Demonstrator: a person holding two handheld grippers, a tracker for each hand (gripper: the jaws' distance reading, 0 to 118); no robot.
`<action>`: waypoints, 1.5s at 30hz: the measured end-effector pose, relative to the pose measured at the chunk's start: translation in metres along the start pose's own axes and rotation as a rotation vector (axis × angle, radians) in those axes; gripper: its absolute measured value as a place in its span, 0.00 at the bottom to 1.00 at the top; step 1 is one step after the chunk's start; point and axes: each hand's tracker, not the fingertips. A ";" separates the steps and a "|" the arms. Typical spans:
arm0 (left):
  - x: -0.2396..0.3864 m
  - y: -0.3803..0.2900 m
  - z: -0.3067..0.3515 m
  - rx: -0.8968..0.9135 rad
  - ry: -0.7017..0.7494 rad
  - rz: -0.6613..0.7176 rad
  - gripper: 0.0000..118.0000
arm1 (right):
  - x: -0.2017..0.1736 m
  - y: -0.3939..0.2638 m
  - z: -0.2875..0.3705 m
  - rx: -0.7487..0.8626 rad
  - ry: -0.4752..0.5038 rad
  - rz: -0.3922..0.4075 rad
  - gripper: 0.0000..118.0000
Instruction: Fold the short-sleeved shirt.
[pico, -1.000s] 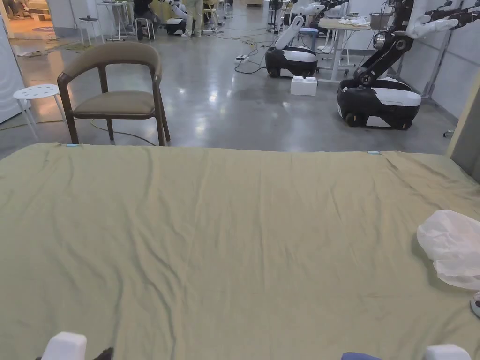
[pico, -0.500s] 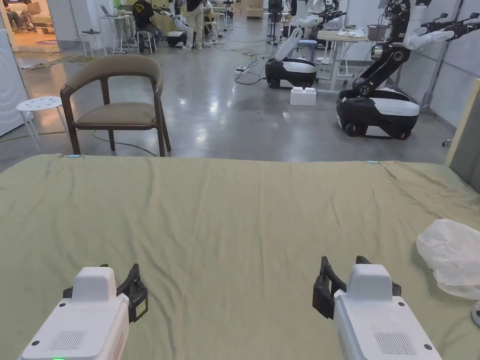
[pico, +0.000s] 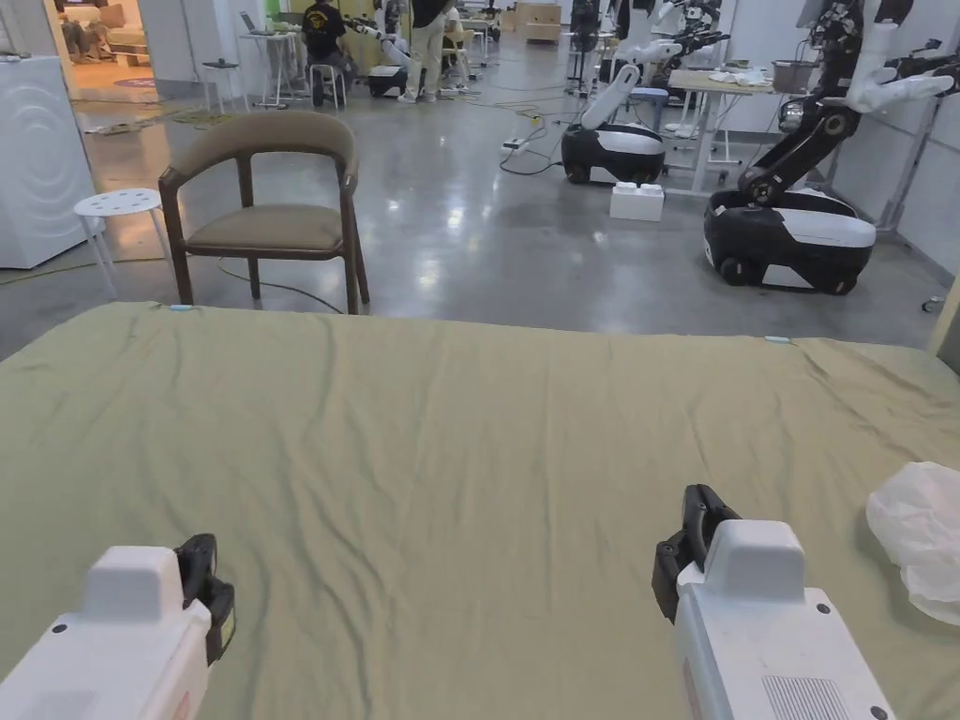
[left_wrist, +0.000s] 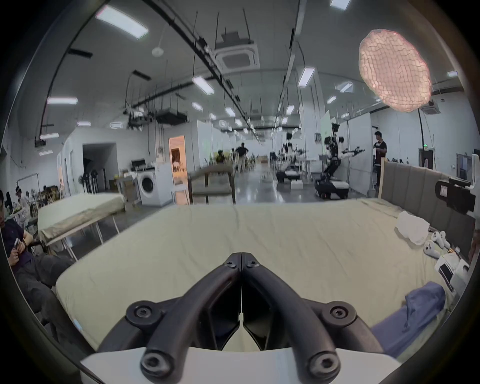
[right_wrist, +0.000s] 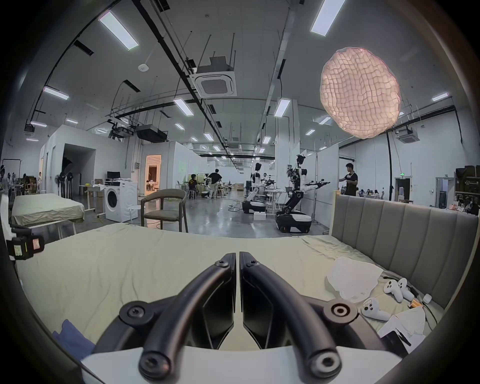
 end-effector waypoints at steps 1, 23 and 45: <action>-0.013 -0.006 -0.002 -0.055 -0.015 0.018 0.00 | 0.001 -0.001 0.000 -0.003 0.003 0.002 0.01; -0.170 -0.174 -0.080 -0.750 -0.543 0.802 0.65 | 0.005 -0.034 -0.004 -0.180 0.015 0.003 0.01; -0.127 -0.129 -0.064 -0.744 -0.599 0.709 0.03 | 0.003 -0.035 -0.009 -0.207 0.031 0.000 0.01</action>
